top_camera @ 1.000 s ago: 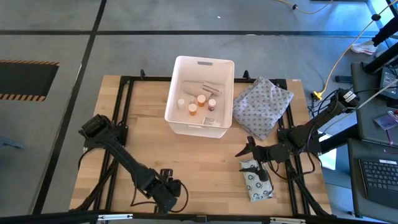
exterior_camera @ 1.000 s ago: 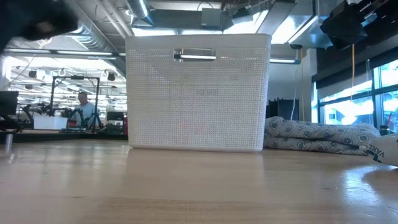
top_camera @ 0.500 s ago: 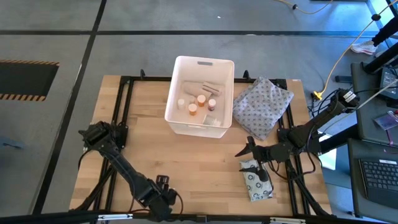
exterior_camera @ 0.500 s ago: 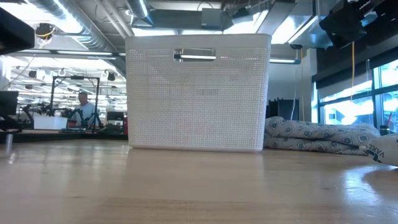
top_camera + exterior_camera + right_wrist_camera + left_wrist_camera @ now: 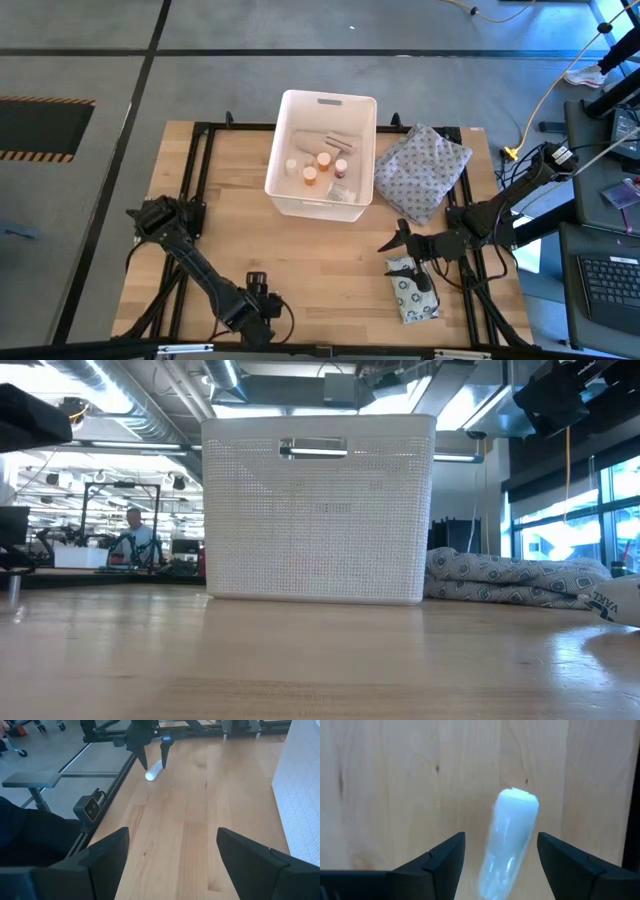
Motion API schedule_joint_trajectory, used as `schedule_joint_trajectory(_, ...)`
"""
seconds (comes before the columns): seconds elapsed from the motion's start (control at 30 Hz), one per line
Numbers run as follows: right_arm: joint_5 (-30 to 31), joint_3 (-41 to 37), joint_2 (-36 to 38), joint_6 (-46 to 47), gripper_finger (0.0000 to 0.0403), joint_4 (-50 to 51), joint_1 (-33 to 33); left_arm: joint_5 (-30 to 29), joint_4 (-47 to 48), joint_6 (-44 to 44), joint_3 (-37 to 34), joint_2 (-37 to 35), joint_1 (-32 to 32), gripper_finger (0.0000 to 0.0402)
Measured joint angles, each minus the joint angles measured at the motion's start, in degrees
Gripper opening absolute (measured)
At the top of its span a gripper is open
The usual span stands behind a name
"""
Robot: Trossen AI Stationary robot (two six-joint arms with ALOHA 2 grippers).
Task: Pick & place medical supplies in basket/bin
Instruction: Put the white rolled gauze into the white bin
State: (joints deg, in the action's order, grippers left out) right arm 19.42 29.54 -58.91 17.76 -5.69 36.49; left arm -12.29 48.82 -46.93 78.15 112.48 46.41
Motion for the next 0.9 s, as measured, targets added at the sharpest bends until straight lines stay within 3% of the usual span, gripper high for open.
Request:
schedule_joint_trajectory(0.23, 0.0, 0.0, 0.0, -0.02, 0.0303, -0.22, 0.0, 3.81, -0.08, 3.01, 0.13, 3.31, -0.03, 0.0229)
schedule_joint_trajectory(0.43, 0.0, 0.0, 0.0, -0.02, 0.0303, -0.27, 0.0, 7.33, -0.16, 3.45, 0.17, 3.49, -1.0, 0.0166)
schedule_joint_trajectory(0.7, 0.0, 0.0, 0.0, -0.03, 0.0303, -2.04, 0.0, 9.22, 3.11, 11.36, 2.22, 0.28, -4.36, 0.0066)
schedule_joint_trajectory(0.9, 0.0, 0.0, 0.0, -0.26, 0.0303, -4.96, 0.0, 8.24, 10.44, 20.26, 6.84, -5.8, -8.97, 0.0052)
